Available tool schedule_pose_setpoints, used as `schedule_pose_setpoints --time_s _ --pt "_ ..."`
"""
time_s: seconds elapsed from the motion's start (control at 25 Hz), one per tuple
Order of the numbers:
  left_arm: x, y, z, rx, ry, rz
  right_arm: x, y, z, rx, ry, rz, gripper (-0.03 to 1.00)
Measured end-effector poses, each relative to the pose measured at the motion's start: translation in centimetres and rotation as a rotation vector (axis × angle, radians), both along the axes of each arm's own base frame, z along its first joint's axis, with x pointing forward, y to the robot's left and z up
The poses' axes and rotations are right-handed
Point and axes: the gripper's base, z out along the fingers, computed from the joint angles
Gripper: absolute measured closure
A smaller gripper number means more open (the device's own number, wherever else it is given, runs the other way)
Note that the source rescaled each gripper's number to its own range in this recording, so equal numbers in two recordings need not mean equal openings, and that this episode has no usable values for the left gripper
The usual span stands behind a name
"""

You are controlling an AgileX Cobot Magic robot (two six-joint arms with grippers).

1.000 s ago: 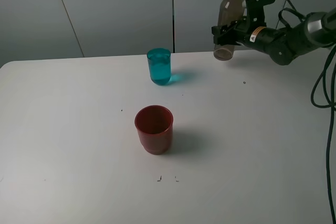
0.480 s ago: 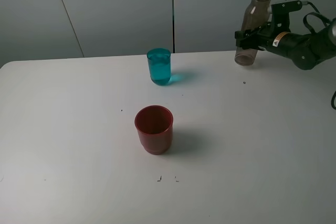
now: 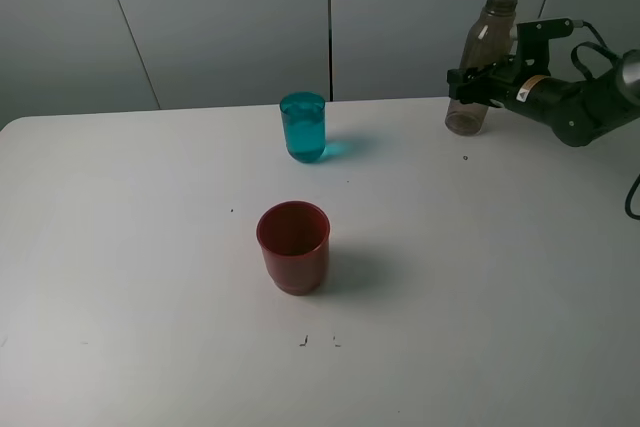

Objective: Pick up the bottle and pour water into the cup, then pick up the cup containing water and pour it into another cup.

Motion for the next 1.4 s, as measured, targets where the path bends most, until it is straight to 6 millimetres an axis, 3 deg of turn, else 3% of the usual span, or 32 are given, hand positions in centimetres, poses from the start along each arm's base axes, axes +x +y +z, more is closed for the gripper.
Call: schedule_pose_setpoints --time_s 0.44,0.48,0.6,0.64,0.68,0.84,1.0,1.4 --pt "0.0 0.0 0.0 0.000 0.000 0.000 0.0 0.0 0.0 -0.004 -0.001 0.004 0.93" --pt "0.0 0.0 0.0 0.000 0.000 0.000 0.0 0.0 0.0 -0.004 -0.001 0.004 0.82" --pt "0.0 0.0 0.0 0.000 0.000 0.000 0.0 0.0 0.0 -0.008 0.001 0.009 0.20" --pt "0.0 0.0 0.0 0.000 0.000 0.000 0.0 0.0 -0.1 -0.011 0.005 0.009 0.07" --pt "0.0 0.0 0.0 0.000 0.000 0.000 -0.1 0.1 -0.1 -0.018 0.012 0.014 0.01" --pt "0.0 0.0 0.0 0.000 0.000 0.000 -0.2 0.0 -0.4 -0.046 0.047 0.021 -0.03" --pt "0.0 0.0 0.0 0.000 0.000 0.000 -1.1 0.1 0.7 -0.059 0.055 0.028 -0.03" --pt "0.0 0.0 0.0 0.002 0.000 -0.001 -4.9 -0.2 2.0 -0.127 0.194 0.012 -0.03"
